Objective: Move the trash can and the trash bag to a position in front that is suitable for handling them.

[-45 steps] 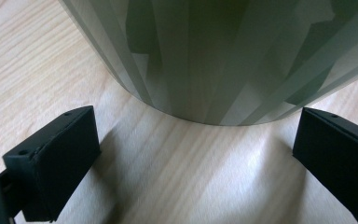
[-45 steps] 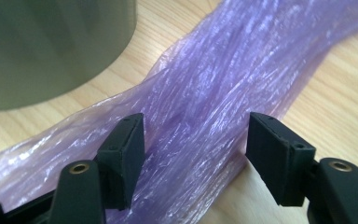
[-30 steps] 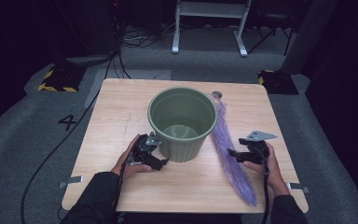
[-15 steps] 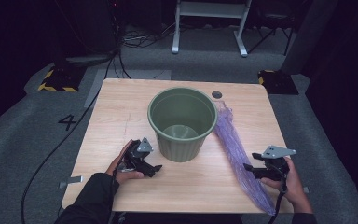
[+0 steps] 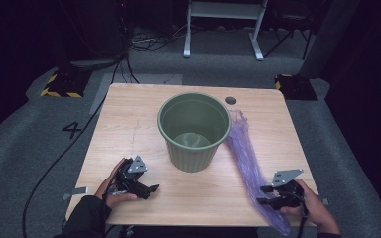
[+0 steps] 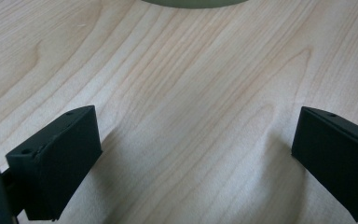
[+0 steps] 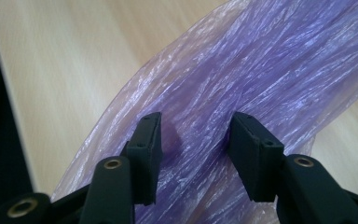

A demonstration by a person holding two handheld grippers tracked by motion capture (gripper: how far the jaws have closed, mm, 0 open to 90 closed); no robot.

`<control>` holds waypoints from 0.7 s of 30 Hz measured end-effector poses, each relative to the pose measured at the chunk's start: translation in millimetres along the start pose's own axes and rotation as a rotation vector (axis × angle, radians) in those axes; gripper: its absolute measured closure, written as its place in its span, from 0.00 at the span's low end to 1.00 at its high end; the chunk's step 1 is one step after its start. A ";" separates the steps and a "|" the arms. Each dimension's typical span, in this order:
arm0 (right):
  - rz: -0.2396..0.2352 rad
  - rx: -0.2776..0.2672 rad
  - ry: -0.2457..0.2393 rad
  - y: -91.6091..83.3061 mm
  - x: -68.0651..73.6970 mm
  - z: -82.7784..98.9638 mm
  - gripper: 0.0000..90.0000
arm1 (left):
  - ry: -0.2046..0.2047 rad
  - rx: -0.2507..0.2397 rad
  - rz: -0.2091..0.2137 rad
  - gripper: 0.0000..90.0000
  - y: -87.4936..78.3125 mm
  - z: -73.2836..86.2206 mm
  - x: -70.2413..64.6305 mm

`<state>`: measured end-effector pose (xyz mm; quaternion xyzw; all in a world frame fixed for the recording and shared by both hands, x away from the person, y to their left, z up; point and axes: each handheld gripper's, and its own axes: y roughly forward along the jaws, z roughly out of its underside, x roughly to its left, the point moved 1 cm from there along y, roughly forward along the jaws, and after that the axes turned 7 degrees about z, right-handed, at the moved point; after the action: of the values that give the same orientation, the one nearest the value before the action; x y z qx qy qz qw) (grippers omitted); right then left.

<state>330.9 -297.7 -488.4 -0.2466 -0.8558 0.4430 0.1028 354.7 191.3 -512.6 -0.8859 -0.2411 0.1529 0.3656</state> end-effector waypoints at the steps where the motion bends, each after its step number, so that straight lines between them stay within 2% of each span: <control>1: 0.007 -0.009 0.011 5.4 0.4 -6.3 0.61 | -0.002 -0.001 -0.001 0.01 0.1 0.0 -0.3; 3: 0.009 -0.032 0.019 16.4 1.7 -19.0 0.61 | -0.006 -0.002 -0.003 0.01 0.7 -0.3 -1.0; 5: 0.035 -0.047 0.031 27.2 3.3 -31.8 0.61 | -0.005 0.000 -0.003 0.01 1.3 -1.0 -1.6; 7: 0.050 -0.058 0.028 37.8 5.5 -44.3 0.56 | -0.007 -0.001 -0.004 0.01 2.6 -2.1 -2.7; 8: 0.050 -0.064 0.047 42.8 6.6 -50.5 0.56 | -0.011 0.002 -0.006 0.00 3.4 -3.1 -3.7; 11: 0.028 -0.100 0.049 57.4 12.9 -68.3 0.52 | -0.015 0.015 -0.010 0.01 6.4 -8.2 -7.6; 14: 0.020 -0.130 0.016 70.2 22.4 -85.6 0.48 | -0.006 -0.003 0.008 0.09 10.3 -13.7 -15.1; 16: 0.013 -0.154 0.003 77.3 27.6 -96.5 0.46 | 0.010 -0.013 0.038 0.21 11.8 -18.5 -21.7; 17: 0.016 -0.157 0.000 80.3 29.8 -101.1 0.46 | 0.015 -0.012 0.049 0.22 12.3 -20.4 -24.4; 18: 0.021 -0.153 -0.003 82.6 31.0 -103.8 0.46 | 0.027 -0.017 0.057 0.18 13.2 -23.0 -28.3; 21: 0.029 -0.143 0.006 92.0 33.0 -111.3 0.46 | 0.045 -0.059 0.092 0.18 14.2 -31.7 -40.5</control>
<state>376.9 -157.3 -499.0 -0.2670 -0.8813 0.3815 0.0809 339.5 142.5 -497.3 -0.9097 -0.1961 0.1425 0.3371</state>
